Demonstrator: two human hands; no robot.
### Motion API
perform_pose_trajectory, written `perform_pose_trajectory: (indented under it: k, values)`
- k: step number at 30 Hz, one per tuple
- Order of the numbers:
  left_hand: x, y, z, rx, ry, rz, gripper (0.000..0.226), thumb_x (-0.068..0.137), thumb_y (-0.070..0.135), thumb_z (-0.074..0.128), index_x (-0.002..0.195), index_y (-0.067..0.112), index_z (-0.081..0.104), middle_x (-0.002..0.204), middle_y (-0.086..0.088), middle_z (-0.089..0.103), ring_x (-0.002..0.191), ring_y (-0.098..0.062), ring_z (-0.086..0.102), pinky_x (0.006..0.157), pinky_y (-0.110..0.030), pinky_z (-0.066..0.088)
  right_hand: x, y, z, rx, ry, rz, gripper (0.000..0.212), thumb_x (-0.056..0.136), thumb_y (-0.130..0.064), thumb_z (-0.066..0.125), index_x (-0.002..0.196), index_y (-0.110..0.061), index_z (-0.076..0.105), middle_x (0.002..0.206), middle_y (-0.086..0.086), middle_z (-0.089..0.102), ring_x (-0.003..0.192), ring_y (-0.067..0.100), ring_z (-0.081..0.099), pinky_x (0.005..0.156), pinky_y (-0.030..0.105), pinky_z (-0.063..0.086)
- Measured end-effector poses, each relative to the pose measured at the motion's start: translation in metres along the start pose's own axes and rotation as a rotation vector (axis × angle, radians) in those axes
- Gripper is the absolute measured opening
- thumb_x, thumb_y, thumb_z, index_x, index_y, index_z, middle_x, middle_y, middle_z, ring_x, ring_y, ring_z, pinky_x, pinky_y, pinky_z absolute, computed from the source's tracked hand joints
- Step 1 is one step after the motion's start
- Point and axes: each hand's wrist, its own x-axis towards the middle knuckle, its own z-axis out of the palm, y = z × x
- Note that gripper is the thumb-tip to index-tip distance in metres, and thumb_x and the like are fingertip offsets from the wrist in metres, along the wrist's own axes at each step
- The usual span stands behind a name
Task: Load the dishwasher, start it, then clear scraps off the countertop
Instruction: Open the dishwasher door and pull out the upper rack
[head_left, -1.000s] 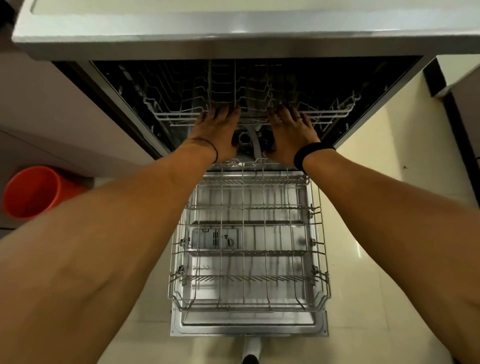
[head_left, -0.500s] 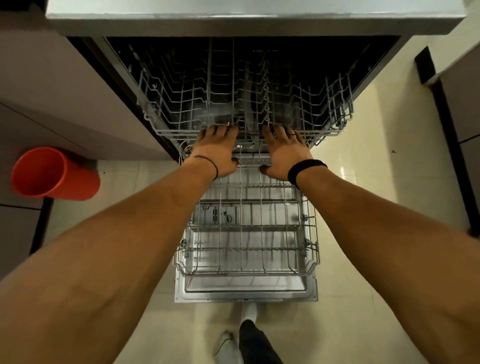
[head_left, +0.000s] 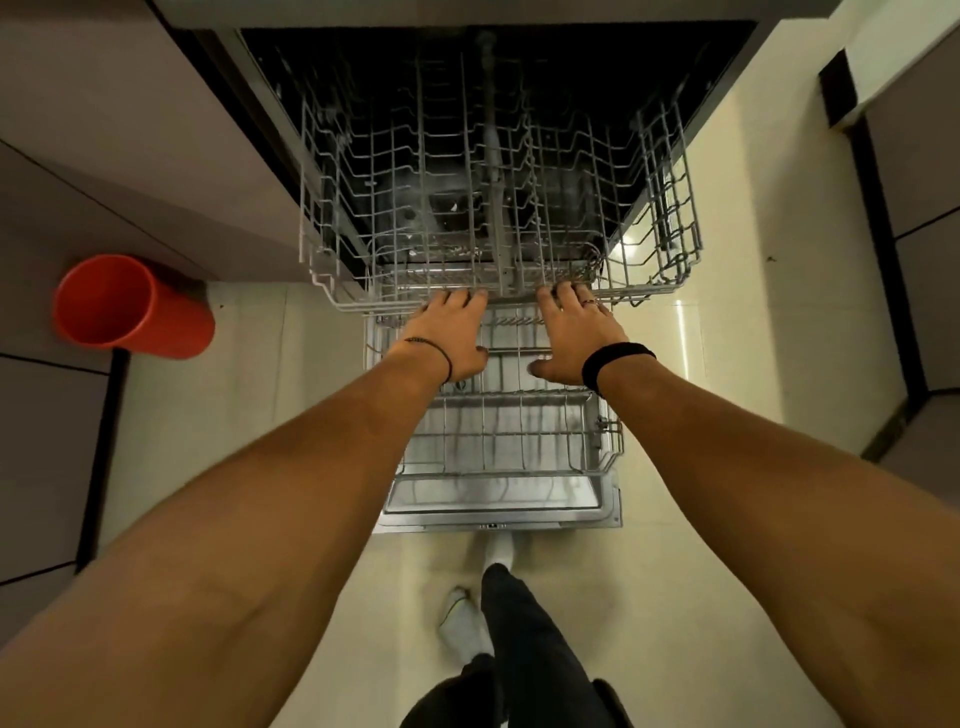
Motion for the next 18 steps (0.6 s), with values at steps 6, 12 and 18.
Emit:
perform_pose_trajectory:
  k: [6, 12, 18]
  values:
    - [0.0, 0.001, -0.008, 0.051, -0.003, -0.017, 0.085, 0.09, 0.041, 0.064, 0.158, 0.016, 0.021, 0.157, -0.013, 0.038, 0.144, -0.035, 0.035, 0.124, -0.056, 0.017, -0.001, 0.0, -0.009, -0.034, -0.032, -0.011, 0.106, 0.083, -0.054, 0.072, 0.159, -0.013, 0.009, 0.161, 0.017, 0.019, 0.151, 0.038, 0.014, 0.122, 0.048, 0.019]
    - [-0.008, -0.004, 0.006, 0.007, 0.016, 0.017, 0.078, 0.085, 0.04, 0.07, 0.15, 0.016, 0.033, 0.143, -0.012, 0.045, 0.133, -0.035, 0.04, 0.114, -0.052, 0.036, -0.015, -0.005, 0.008, -0.053, -0.046, -0.017, 0.108, 0.083, -0.054, 0.071, 0.159, -0.012, 0.006, 0.163, 0.019, 0.011, 0.151, 0.039, 0.011, 0.122, 0.049, 0.021]
    - [-0.024, -0.005, 0.017, 0.017, 0.006, 0.022, 0.077, 0.085, 0.041, 0.07, 0.149, 0.015, 0.035, 0.141, -0.013, 0.046, 0.129, -0.035, 0.043, 0.111, -0.051, 0.039, -0.03, -0.014, 0.018, -0.027, -0.062, -0.023, 0.108, 0.082, -0.055, 0.072, 0.159, -0.013, 0.009, 0.16, 0.018, 0.02, 0.149, 0.039, 0.016, 0.122, 0.05, 0.022]
